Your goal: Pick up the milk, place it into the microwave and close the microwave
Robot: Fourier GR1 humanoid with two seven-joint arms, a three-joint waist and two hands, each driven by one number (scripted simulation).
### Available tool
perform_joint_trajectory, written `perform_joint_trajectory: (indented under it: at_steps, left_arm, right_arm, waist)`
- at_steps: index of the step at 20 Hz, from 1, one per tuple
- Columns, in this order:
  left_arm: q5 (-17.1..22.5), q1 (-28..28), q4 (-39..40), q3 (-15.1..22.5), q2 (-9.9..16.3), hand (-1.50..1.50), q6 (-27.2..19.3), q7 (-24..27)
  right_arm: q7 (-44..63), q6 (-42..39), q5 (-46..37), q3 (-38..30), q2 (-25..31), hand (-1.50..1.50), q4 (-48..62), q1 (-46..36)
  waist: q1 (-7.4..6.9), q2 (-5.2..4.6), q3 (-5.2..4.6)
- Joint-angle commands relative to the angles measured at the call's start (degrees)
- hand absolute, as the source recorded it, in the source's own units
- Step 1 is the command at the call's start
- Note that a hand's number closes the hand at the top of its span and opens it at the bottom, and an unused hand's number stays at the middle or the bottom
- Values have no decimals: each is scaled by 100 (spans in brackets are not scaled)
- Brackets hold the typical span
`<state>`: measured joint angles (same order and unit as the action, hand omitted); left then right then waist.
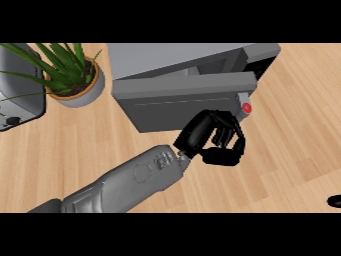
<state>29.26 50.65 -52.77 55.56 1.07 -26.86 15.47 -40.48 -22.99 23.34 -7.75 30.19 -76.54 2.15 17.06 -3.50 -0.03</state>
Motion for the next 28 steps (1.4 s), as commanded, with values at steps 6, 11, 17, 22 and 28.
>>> perform_joint_trajectory:
  at_steps: [6, 11, 17, 22, 28]
  left_arm:
    - [450, 842, 372, -198, -99, 150, -175, -64]
    - [636, 1157, 635, -278, -97, 150, -218, -121]
    - [813, 1294, 758, -306, -93, 150, -300, 0]
    - [897, 1331, 783, -220, -92, 150, -422, 42]
    - [1056, 1394, 869, -252, -93, 150, -487, 103]
  right_arm:
    - [141, -462, 276, 104, 183, -150, -111, -354]
    - [322, -688, 419, 286, 224, -150, -255, -560]
    - [552, -1032, 629, 431, 406, -150, -389, -818]
    - [714, -1194, 542, 629, 569, -150, -598, -963]
    - [770, -1743, 389, 1088, 822, 150, -1246, -1216]
  waist:
    - [373, -102, 20]
    - [450, -140, 22]
    - [503, -188, 28]
    - [600, -185, 32]
    - [581, -153, 42]
